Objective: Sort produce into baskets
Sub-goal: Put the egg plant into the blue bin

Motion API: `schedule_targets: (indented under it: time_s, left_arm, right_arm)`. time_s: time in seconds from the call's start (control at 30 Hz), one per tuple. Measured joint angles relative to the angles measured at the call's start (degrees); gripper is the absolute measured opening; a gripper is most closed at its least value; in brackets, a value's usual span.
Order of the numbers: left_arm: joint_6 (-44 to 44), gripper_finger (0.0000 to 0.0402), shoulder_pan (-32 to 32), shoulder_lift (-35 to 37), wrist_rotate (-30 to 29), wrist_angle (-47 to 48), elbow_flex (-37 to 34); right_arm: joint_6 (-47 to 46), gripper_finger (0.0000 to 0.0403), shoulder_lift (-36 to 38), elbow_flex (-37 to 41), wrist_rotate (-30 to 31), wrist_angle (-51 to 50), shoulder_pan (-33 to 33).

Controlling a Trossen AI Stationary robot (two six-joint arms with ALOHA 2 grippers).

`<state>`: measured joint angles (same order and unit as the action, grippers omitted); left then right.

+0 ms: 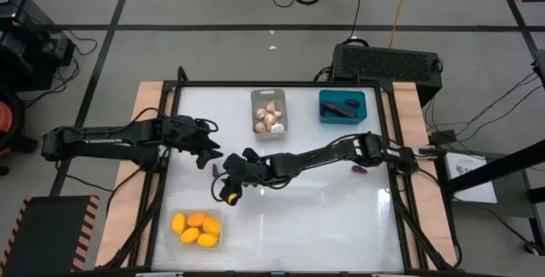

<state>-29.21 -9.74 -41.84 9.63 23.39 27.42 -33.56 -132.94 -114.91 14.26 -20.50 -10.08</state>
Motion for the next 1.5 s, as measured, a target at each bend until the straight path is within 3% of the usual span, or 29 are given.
schedule_targets:
  time_s: [0.27, 0.53, 0.97, 1.17, 1.5]
  left_arm:
    - [1.0, 0.0215, 0.0, 0.0, -2.2, 7.4, 0.0]
    - [-0.8, 0.0215, 0.0, 0.0, -12.9, 18.3, 0.0]
    - [-6.4, 0.0215, 0.0, -0.1, -17.6, 22.9, -0.1]
    - [-6.6, 0.0215, 0.0, -0.1, -17.8, 24.4, -0.1]
    - [-8.2, 0.0215, 0.0, -0.2, -18.1, 26.0, -0.1]
  right_arm:
    - [3.4, 0.0224, -3.1, 0.0, 0.8, 1.8, 1.2]
    - [4.4, 0.0292, -7.9, 0.1, 0.7, 12.5, 2.6]
    - [14.2, 0.0293, -14.4, 0.1, -0.6, 29.0, 2.6]
    - [19.1, 0.0293, -16.5, 0.1, 2.4, 33.7, 2.7]
    - [18.9, 0.0293, -21.7, 0.1, -3.2, 43.0, 3.9]
